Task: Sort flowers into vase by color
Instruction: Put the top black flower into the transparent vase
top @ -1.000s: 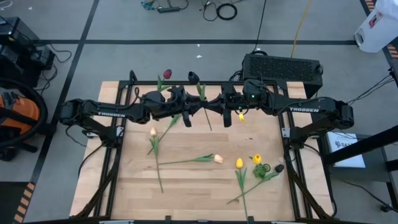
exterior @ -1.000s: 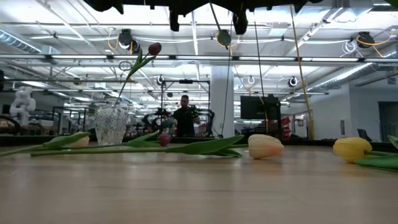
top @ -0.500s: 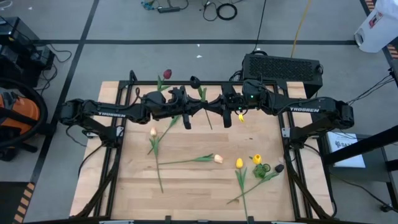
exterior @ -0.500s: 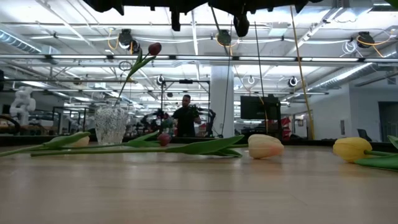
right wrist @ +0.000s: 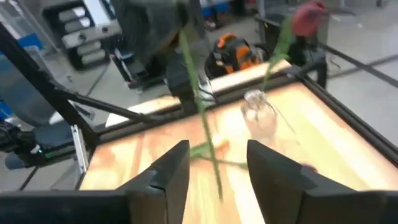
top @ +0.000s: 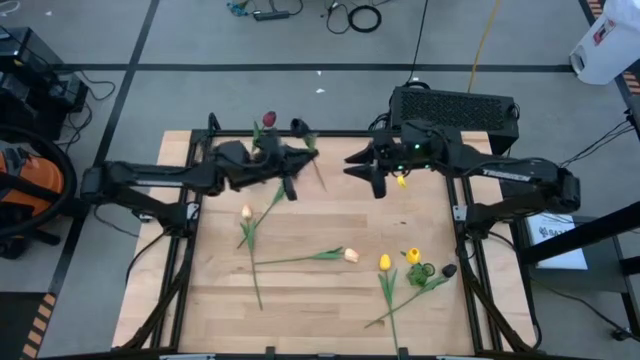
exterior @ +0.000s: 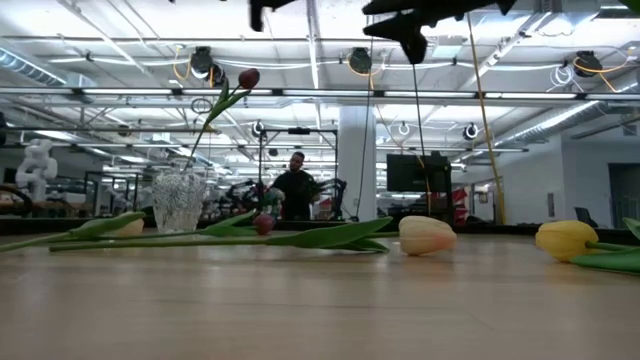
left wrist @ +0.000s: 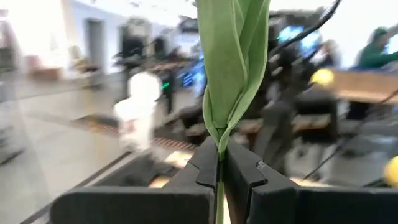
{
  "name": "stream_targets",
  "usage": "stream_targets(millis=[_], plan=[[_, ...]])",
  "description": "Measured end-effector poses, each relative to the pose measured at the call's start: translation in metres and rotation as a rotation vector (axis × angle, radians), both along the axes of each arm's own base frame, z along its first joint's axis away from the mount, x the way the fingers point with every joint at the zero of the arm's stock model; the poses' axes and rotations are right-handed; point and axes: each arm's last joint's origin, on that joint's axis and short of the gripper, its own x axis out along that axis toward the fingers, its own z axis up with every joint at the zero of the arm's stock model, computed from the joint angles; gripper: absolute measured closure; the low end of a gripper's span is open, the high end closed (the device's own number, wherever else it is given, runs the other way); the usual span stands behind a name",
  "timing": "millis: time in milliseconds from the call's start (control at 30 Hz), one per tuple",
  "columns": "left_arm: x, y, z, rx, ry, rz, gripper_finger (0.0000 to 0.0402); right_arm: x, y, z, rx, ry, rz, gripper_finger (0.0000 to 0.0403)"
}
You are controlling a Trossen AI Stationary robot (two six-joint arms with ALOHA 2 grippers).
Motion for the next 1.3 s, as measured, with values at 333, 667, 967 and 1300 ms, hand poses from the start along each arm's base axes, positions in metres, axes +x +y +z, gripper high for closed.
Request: stream_targets(millis=[333,667,967,1300], plan=[[-0.088,-0.014,0.025,-0.06,0.162,0.305,0.0389,-0.037,-0.001,0.007,0.008,0.106,-0.129,0.0243],[-0.134,-0.022,-0.001,-0.125,0.22,0.601,0.0389,-0.039,-0.001,0.007,0.002,0.12,-0.169,0.0243],[-0.154,-0.016,-0.031,-0.124,0.193,0.696,0.0389,-0.039,-0.001,0.007,0.025,0.115,-0.177,0.0243],[-0.151,0.0,-0.031,-0.044,0.118,0.71,0.0397,-0.038,-0.001,0.009,0.036,0.099,-0.182,0.0243]])
